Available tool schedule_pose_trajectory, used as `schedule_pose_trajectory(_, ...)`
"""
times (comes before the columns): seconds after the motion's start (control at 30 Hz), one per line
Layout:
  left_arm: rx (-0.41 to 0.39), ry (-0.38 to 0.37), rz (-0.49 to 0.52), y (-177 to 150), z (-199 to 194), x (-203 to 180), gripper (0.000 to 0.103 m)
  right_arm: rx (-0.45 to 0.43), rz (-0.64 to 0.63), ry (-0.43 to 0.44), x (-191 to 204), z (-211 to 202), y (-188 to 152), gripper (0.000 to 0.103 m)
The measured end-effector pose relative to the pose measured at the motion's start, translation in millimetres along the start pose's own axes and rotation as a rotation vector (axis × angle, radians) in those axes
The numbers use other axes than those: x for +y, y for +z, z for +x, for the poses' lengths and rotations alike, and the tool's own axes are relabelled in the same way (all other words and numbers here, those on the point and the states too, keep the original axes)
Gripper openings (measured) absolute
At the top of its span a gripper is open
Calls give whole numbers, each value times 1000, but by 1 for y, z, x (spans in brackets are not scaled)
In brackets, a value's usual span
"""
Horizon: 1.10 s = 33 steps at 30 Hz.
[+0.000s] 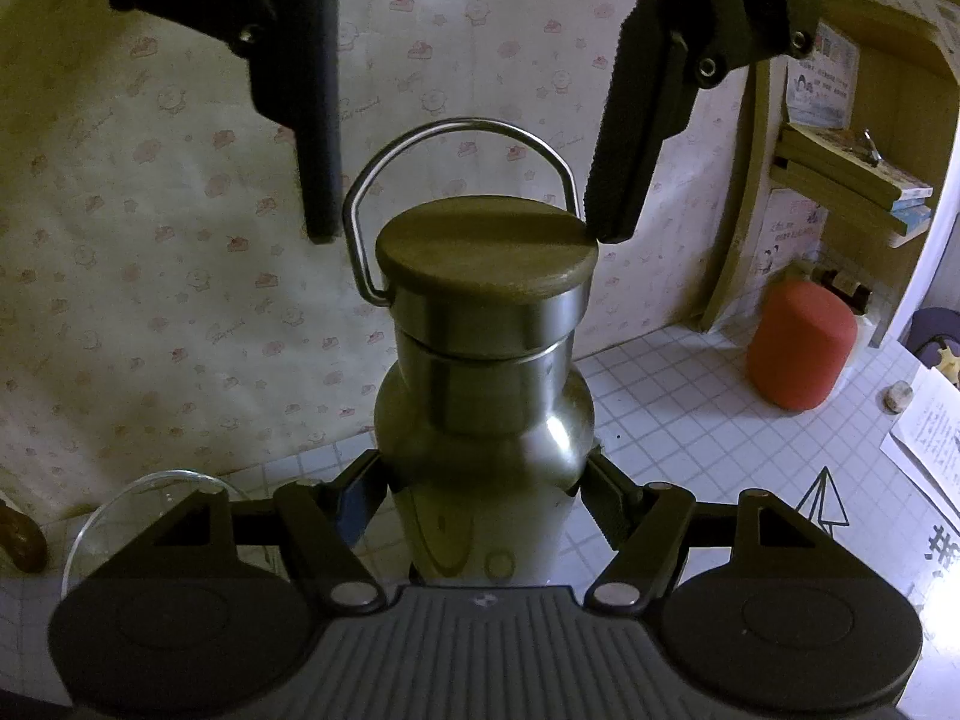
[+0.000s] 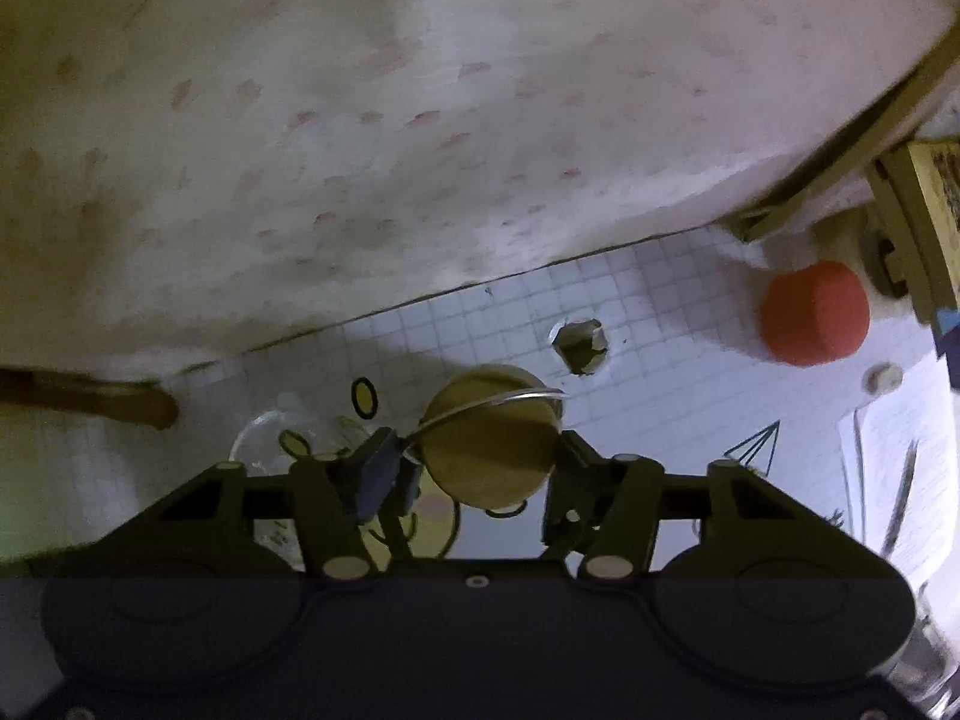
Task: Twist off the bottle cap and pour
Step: 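Regrip the wooden cap with the right tool and twist it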
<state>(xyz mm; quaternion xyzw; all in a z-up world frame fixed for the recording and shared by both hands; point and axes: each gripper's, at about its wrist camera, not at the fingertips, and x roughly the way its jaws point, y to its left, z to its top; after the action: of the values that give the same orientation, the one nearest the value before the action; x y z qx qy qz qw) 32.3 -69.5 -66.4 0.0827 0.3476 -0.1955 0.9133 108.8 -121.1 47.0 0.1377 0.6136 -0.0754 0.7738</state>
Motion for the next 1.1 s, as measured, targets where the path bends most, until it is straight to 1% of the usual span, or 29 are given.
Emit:
schedule_pose_trajectory(0.03,0,0,-1,0,0,1,69,2,-11,5,-1,0,1,58)
schedule_pose_trajectory(0.07,0,-1,-2,0,0,1,69,3,-34,14,-2,-1,1,54)
schedule_pose_trajectory(0.1,0,-1,-3,0,1,2,69,3,-46,19,-2,-1,2,50)
schedule_pose_trajectory(0.13,0,-1,-2,0,1,2,69,2,-64,32,0,-2,2,40)
schedule_pose_trajectory(0.17,0,-1,-1,0,1,2,69,8,-88,51,1,-3,2,37)
schedule_pose_trajectory(0.27,0,-2,0,0,1,3,69,26,-138,55,5,-2,2,37)
schedule_pose_trajectory(0.33,-1,-2,3,0,1,3,69,28,-146,56,5,-3,2,37)
schedule_pose_trajectory(0.4,-1,-1,4,0,1,2,69,32,-129,56,3,-3,2,38)
schedule_pose_trajectory(0.47,-1,0,-1,0,2,3,69,45,-67,63,-2,-2,3,50)
schedule_pose_trajectory(0.53,0,-1,-3,0,2,3,69,50,-21,71,-5,-2,4,52)
schedule_pose_trajectory(0.57,-1,-1,-2,0,1,3,69,48,9,71,-8,-2,4,57)
schedule_pose_trajectory(0.7,-2,0,-4,0,1,3,69,44,122,67,-17,0,0,63)
schedule_pose_trajectory(0.73,-2,0,-3,0,1,3,69,41,146,66,-19,0,-1,66)
schedule_pose_trajectory(0.87,-2,0,-3,-1,0,2,69,4,198,55,-18,3,-4,66)
schedule_pose_trajectory(1.03,-1,0,-5,0,1,0,69,-1,189,32,-11,8,-4,67)
schedule_pose_trajectory(1.1,-1,0,-5,0,2,0,69,-4,169,19,-8,9,-4,63)
